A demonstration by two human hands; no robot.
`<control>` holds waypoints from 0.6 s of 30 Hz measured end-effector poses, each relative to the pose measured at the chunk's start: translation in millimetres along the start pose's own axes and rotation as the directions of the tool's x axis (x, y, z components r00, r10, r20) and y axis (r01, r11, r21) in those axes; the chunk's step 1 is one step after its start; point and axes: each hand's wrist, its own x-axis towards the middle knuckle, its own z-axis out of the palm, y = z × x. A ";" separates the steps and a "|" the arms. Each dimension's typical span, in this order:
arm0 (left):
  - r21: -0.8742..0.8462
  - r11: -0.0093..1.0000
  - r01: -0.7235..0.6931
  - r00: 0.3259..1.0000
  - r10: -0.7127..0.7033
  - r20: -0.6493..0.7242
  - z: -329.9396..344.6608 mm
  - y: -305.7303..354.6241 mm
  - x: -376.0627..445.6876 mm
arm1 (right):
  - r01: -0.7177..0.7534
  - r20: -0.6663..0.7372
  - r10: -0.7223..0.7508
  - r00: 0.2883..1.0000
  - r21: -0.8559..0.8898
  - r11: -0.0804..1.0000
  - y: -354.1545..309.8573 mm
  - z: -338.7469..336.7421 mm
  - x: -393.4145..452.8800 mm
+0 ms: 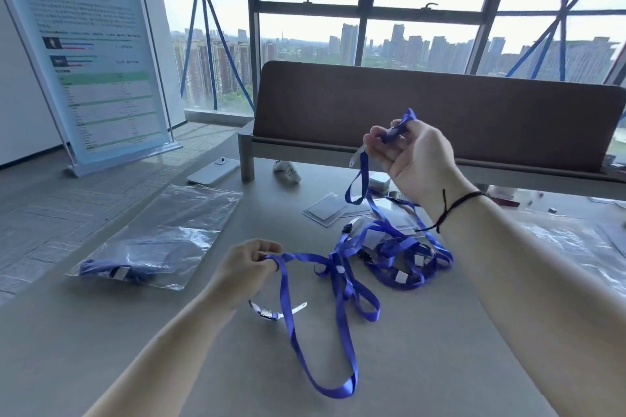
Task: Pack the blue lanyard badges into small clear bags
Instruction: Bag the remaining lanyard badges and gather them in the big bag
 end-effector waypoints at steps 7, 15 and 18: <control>-0.083 0.995 -0.056 0.995 0.062 0.076 3.4 29.2 -11.9 | 0.140 0.088 0.342 0.936 -0.982 -0.130 66.2 -54.3 -13.6; 0.026 0.971 -0.236 0.958 0.228 0.174 15.1 64.5 -19.5 | 0.150 0.304 0.249 0.920 -0.858 0.492 67.9 -16.7 -73.9; -0.026 0.960 -0.280 0.939 0.279 0.201 20.0 76.2 -24.6 | 0.149 0.378 0.331 0.864 -0.823 0.549 72.5 -8.2 -86.7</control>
